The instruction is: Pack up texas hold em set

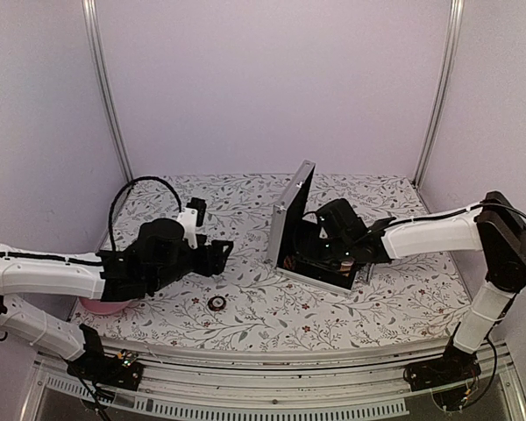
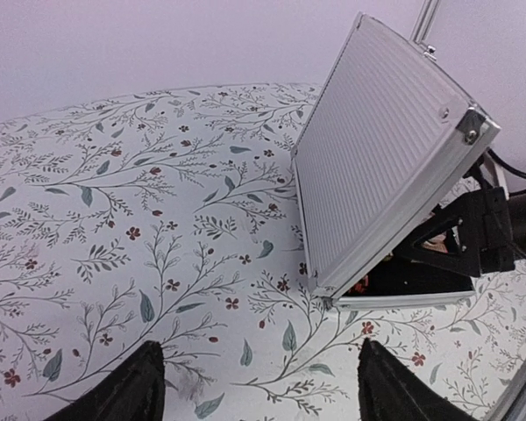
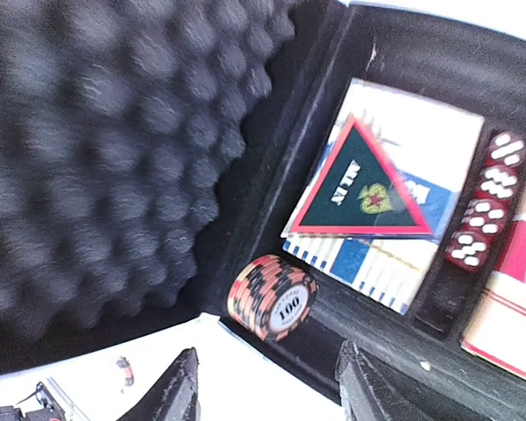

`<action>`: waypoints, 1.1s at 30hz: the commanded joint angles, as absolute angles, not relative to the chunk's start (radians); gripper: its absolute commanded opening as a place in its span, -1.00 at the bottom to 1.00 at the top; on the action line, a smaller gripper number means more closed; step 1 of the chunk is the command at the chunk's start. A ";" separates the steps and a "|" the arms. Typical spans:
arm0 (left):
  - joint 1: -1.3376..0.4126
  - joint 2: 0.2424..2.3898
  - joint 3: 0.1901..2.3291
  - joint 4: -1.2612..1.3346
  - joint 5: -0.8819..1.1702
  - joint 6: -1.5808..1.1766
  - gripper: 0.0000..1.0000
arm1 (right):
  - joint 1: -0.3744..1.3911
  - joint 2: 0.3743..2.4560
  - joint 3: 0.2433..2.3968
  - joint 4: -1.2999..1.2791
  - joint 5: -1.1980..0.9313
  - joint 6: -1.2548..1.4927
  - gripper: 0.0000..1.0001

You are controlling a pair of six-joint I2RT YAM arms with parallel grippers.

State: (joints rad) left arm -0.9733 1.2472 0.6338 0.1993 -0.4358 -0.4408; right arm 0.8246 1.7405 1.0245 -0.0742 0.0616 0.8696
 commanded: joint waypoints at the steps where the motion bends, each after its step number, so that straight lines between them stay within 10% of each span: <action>1: -0.960 1.171 0.636 0.037 -0.435 -0.453 0.52 | 0.828 1.617 0.966 -0.051 0.130 0.811 0.12; 13: -0.943 1.229 0.769 -0.541 -0.265 -0.860 0.51 | 0.755 1.339 0.805 -0.119 0.165 0.710 0.36; 33: -0.939 1.525 0.793 -0.436 -0.076 -1.016 0.60 | 0.738 1.305 0.722 -0.027 0.137 0.691 0.41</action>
